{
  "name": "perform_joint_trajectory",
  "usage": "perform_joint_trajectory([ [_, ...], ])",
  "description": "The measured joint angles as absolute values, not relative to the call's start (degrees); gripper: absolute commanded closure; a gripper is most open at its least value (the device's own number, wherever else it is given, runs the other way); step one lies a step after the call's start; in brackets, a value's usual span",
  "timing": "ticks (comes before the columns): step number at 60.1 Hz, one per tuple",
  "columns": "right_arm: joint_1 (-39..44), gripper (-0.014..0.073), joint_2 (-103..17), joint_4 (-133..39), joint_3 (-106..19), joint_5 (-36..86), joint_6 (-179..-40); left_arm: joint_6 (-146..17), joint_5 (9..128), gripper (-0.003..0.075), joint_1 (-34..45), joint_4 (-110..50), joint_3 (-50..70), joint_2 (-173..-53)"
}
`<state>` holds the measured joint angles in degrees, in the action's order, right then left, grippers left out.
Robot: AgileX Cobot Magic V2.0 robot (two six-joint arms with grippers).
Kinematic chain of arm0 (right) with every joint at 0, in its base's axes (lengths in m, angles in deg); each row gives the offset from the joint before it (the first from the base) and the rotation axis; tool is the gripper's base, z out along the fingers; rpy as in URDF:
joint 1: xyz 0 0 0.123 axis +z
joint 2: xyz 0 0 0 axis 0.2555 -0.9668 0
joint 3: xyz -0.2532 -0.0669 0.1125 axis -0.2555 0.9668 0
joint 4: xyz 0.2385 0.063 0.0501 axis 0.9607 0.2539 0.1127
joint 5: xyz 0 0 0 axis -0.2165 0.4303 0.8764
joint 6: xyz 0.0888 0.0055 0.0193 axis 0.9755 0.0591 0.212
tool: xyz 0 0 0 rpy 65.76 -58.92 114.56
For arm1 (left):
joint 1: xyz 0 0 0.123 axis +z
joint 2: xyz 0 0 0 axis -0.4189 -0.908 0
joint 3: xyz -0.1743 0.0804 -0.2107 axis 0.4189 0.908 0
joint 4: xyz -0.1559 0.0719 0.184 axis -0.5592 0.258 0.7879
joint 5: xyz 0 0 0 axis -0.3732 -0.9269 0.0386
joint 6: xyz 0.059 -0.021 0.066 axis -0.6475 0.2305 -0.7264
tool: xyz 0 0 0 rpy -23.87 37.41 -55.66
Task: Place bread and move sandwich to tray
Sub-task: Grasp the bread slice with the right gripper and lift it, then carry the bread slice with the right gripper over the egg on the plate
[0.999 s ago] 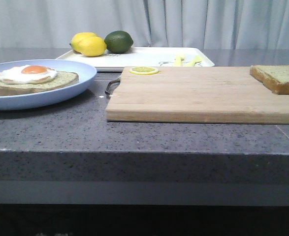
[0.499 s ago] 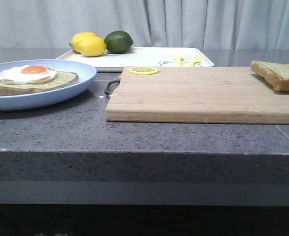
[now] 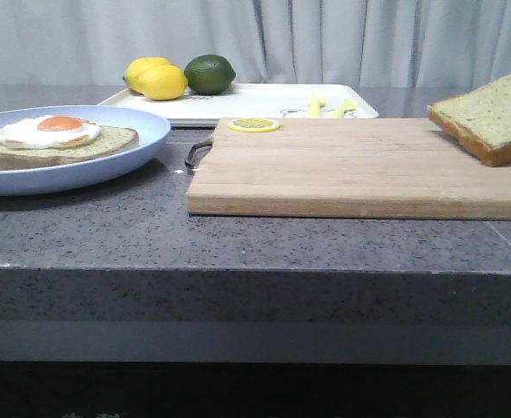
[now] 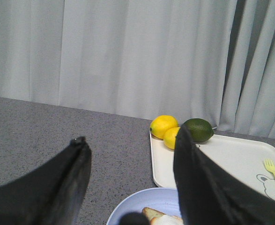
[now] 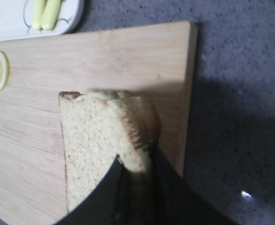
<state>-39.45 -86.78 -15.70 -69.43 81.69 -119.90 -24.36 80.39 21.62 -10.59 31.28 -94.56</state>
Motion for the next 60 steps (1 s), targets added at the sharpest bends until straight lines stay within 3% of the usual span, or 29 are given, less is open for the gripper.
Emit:
perform_joint_trajectory([
  [18, -35.8, 0.0649, -79.7, 1.7, -72.5, 82.0, -119.9, -24.7, 80.4, 0.0333, 21.6, -10.6, 31.3, -94.6],
  [29, -22.9, 0.0607, -79.3, 10.8, -72.6, 80.3, -119.2, -24.4, 80.4, 0.0333, 21.6, -10.6, 31.3, -94.6],
  [36, -12.0, 0.0552, -79.3, 12.4, -72.2, 71.0, -118.0, -24.4, 80.4, 0.0333, 21.6, -10.6, 31.3, -94.6],
  [45, 0.2, 0.0552, -79.4, 13.4, -68.7, 57.8, -117.6, -24.4, 80.4, 0.0333, 21.6, -10.6, 31.3, -94.6],
  [60, 10.2, 0.0559, -85.2, 24.1, -65.3, 48.1, -117.6, -24.4, 80.4, 0.0333, 21.6, -10.6, 31.3, -94.6],
])
